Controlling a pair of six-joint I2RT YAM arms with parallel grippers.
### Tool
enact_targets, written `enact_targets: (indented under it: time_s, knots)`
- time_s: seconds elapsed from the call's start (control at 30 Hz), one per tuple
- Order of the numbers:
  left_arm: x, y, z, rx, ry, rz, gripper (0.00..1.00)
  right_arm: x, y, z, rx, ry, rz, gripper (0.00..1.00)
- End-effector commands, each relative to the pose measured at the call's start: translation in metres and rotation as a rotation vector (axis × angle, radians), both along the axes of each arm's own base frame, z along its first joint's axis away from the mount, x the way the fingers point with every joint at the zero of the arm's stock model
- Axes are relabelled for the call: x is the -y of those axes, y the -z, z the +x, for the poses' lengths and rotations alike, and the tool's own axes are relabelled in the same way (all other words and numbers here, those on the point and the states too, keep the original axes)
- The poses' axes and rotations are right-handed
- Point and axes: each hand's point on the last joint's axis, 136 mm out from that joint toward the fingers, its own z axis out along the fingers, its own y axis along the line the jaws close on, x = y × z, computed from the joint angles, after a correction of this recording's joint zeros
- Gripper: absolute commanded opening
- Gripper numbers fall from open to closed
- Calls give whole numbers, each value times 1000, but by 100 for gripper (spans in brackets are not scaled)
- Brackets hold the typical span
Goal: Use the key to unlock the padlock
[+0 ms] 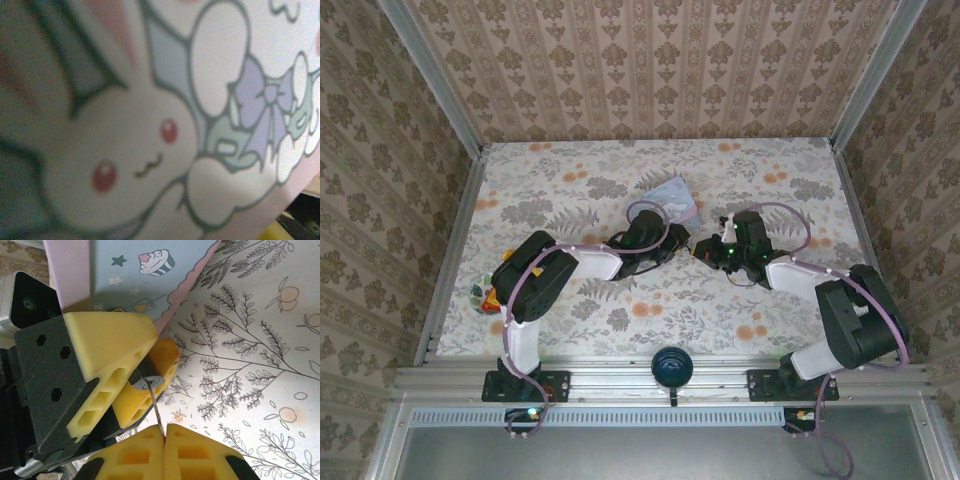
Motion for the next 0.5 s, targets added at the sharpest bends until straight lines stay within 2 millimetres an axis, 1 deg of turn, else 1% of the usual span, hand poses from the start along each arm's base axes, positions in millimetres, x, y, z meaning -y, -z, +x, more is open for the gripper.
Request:
enact_targets:
  time_s: [0.0, 0.2, 0.47]
  knots:
    - [6, 63, -73, -313, 164, 70, 23, -14, -45, 29, 165, -35, 57, 0]
    - [6, 61, -72, -315, 164, 63, 23, -5, -43, 31, 150, -20, -31, 0]
    - [2, 58, -77, -363, 153, 60, 23, 4, -34, 23, 147, -65, -166, 0]
